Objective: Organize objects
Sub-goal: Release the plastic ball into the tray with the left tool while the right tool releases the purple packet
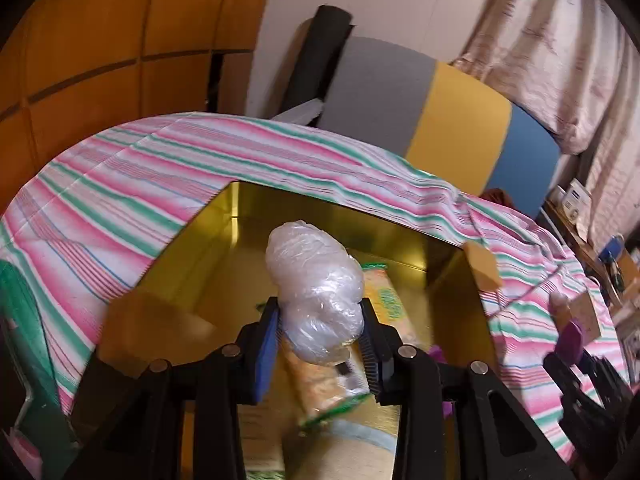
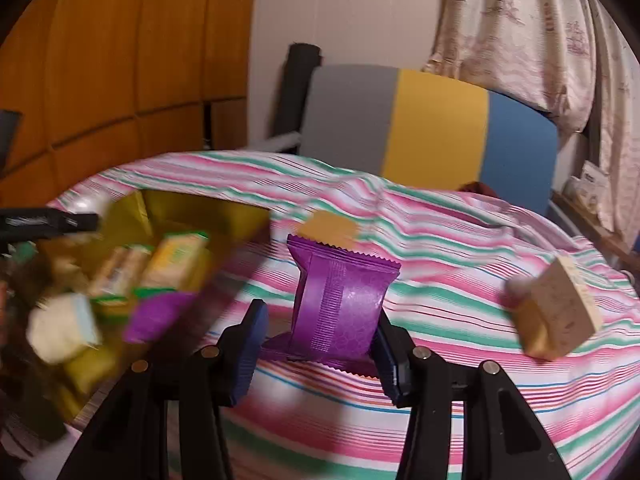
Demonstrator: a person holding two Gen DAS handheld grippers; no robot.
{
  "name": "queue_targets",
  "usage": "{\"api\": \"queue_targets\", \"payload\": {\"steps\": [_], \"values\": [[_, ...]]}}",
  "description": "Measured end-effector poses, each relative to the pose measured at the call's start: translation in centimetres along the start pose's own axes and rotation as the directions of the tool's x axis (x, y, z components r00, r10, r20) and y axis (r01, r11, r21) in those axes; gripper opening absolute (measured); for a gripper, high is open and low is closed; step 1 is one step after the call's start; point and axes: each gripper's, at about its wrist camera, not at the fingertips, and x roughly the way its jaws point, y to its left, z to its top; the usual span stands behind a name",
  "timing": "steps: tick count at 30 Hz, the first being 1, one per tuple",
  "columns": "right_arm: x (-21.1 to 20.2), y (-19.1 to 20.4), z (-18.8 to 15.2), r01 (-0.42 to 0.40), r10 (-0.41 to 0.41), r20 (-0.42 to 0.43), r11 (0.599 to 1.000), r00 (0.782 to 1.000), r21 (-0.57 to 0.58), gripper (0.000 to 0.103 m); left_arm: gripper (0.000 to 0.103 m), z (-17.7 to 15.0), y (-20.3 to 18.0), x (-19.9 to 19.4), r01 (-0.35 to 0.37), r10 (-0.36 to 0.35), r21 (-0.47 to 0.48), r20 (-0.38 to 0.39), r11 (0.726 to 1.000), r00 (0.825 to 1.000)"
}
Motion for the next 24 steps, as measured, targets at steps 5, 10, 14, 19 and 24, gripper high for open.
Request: {"api": "queue_targets", "payload": {"steps": [5,10,14,19,24], "values": [[-0.6,2.9,1.0,-0.098,0.098,0.010,0.995,0.995,0.011,0.050,0.038,0.8,1.9,1.1,-0.036,0.036,-0.016,-0.028,0.999,0.999],[-1.0,5.1,1.3,-0.166,0.166,0.007,0.986,0.986,0.005,0.050,0.052,0.6,1.6,1.1,-0.020,0.020,-0.001,-0.046,1.000,0.999],[-1.1,6.4,1.3,-0.194,0.194,-0.001,0.981,0.981,-0.007,0.050,0.092,-0.4,0.7,-0.5,-0.027,0.027,0.018,-0.001,0.999,1.000],[-0.5,6.5,1.7,-0.204,0.204,-0.017,0.979,0.979,-0.003,0.050,0.101,-1.5,0.7,-2.8,-0.044,0.046,-0.030,0.069,0.999,0.997],[1.0,6.9,2.3,-0.203,0.204,-0.055,0.979,0.977,0.024,0.050,0.103,-2.9,1.1,-4.1,-0.065,0.072,-0.077,0.086,0.995,0.994]]}}
